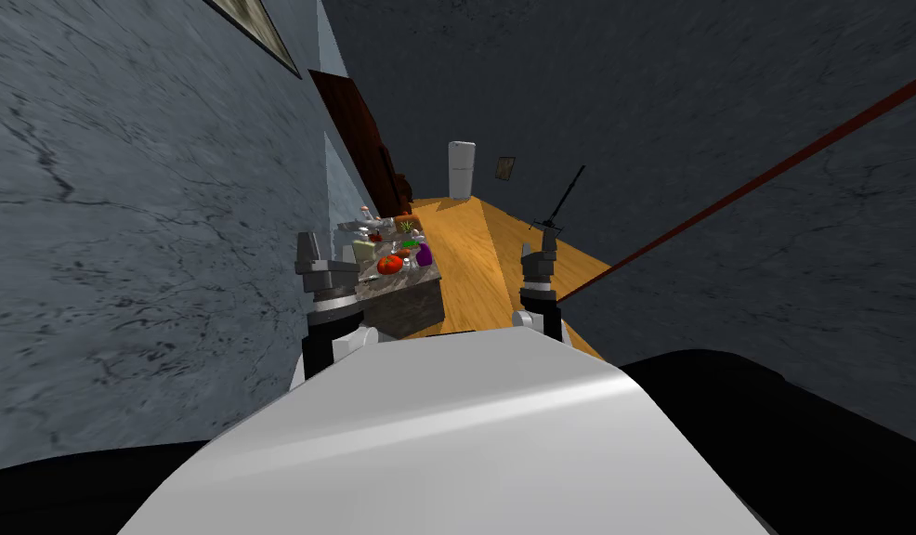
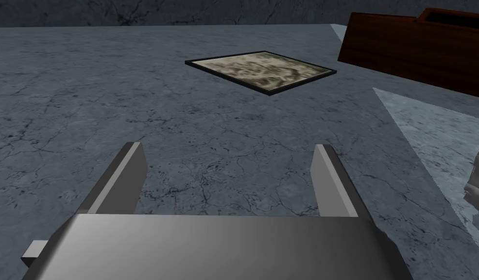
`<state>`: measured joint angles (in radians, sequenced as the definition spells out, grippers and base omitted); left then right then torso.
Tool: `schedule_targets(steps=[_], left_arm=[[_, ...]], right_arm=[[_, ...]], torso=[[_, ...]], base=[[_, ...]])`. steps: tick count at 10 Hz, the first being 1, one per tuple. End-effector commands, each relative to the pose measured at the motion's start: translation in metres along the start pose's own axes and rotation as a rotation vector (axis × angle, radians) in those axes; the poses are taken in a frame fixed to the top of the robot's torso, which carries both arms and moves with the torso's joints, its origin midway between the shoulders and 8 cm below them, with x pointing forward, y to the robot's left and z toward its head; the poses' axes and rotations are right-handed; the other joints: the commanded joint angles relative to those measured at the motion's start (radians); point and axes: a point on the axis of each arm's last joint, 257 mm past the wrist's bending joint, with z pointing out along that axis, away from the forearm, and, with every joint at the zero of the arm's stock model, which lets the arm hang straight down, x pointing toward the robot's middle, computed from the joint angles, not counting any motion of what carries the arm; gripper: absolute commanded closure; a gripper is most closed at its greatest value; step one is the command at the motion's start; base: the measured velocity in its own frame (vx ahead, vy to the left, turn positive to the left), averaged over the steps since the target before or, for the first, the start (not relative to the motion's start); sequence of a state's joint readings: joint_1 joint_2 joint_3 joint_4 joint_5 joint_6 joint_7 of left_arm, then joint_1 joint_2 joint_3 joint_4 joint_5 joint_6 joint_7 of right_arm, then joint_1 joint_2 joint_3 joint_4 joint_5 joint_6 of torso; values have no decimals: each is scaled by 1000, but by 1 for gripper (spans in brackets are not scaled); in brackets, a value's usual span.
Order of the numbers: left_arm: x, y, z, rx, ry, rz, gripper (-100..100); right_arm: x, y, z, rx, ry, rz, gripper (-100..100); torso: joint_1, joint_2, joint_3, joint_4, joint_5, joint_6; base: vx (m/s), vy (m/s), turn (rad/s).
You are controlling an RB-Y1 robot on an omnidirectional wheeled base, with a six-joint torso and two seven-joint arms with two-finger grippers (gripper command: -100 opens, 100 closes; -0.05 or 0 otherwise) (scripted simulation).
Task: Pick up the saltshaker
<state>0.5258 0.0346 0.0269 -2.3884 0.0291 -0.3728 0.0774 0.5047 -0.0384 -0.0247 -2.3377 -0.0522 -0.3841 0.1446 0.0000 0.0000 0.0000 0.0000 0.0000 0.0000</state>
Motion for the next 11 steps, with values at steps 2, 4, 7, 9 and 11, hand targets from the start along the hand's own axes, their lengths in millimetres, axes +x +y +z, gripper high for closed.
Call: schedule_targets(steps=[2, 4, 7, 9, 11], left_arm=[[4, 20, 7, -43, 17, -11, -100], [7, 39, 14, -85, 30, -22, -100], [11, 64, 23, -139, 41, -36, -100], [13, 78, 28, -170, 46, -44, -100], [15, 94, 34, -204, 50, -53, -100]], right_arm=[[0, 0, 0, 0, 0, 0, 0], [0, 0, 0, 0, 0, 0, 0], [0, 0, 0, 0, 0, 0, 0], [0, 0, 0, 0, 0, 0, 0], [0, 0, 0, 0, 0, 0, 0]], torso=[[0, 1, 0, 0, 0, 0], [-1, 2, 1, 0, 0, 0], [0, 2, 1, 0, 0, 0], [0, 1, 1, 0, 0, 0], [0, 1, 0, 0, 0, 0]], base=[[-28, -10, 43], [-45, -12, 46], [-31, -4, 35], [-16, -6, 31], [-14, -7, 30]])
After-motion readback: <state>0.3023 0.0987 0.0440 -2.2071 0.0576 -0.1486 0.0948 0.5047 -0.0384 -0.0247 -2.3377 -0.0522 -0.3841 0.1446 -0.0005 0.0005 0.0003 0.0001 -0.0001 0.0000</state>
